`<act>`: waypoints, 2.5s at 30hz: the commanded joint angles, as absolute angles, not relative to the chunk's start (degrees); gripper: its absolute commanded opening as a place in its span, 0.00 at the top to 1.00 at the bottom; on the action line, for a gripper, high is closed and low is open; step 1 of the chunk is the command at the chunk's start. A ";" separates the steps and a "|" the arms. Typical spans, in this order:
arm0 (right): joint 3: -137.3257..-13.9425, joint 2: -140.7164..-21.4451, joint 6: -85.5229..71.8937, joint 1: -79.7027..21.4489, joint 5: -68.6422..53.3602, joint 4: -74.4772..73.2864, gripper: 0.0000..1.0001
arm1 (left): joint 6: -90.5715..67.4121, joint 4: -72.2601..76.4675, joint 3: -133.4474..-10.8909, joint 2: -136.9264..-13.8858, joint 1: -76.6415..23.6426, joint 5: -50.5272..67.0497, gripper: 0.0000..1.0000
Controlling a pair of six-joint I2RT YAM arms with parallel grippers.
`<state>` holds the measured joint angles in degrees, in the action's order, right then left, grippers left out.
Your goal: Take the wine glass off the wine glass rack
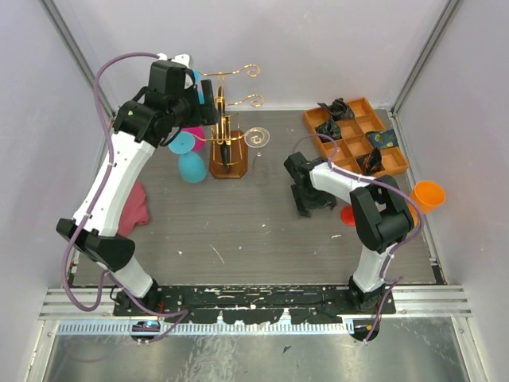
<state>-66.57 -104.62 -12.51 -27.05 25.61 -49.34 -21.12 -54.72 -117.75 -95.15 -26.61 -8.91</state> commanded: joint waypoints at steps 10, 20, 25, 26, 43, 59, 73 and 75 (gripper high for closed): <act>-82.21 -89.44 -25.05 -26.65 -0.72 -38.07 0.35 | -21.70 -56.16 -114.59 -91.04 -25.97 -14.39 0.13; -86.07 -83.40 -33.60 -21.76 -11.70 -30.50 0.38 | -22.81 -55.99 -112.71 -90.73 -25.99 -13.83 0.13; -85.63 -85.82 -36.71 -21.57 -19.20 -24.54 0.38 | -22.90 -55.66 -111.53 -89.80 -25.93 -13.45 0.13; -85.84 -86.40 -37.11 -21.59 -19.74 -23.86 0.38 | -22.86 -55.57 -111.27 -89.58 -25.94 -13.45 0.13; -85.47 -91.67 -43.20 -21.13 -28.76 -14.24 0.97 | -21.63 -55.23 -110.79 -89.03 -25.98 -12.96 0.13; -90.01 -96.13 -49.38 -18.23 -30.27 -6.46 0.99 | -22.09 -54.82 -110.26 -88.68 -25.93 -11.84 0.13; -85.55 -83.38 -40.13 -24.35 -31.28 -19.71 0.99 | -22.46 -55.43 -109.16 -87.45 -25.97 -10.36 0.13; -84.56 -80.43 -36.62 -24.44 -34.28 -23.27 0.99 | -22.95 -56.54 -109.09 -87.37 -25.93 -8.95 0.13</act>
<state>-84.68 -90.19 -43.83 -24.97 -30.83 -19.11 -22.46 -56.47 -109.45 -89.32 -26.13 -11.60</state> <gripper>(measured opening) 0.056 0.866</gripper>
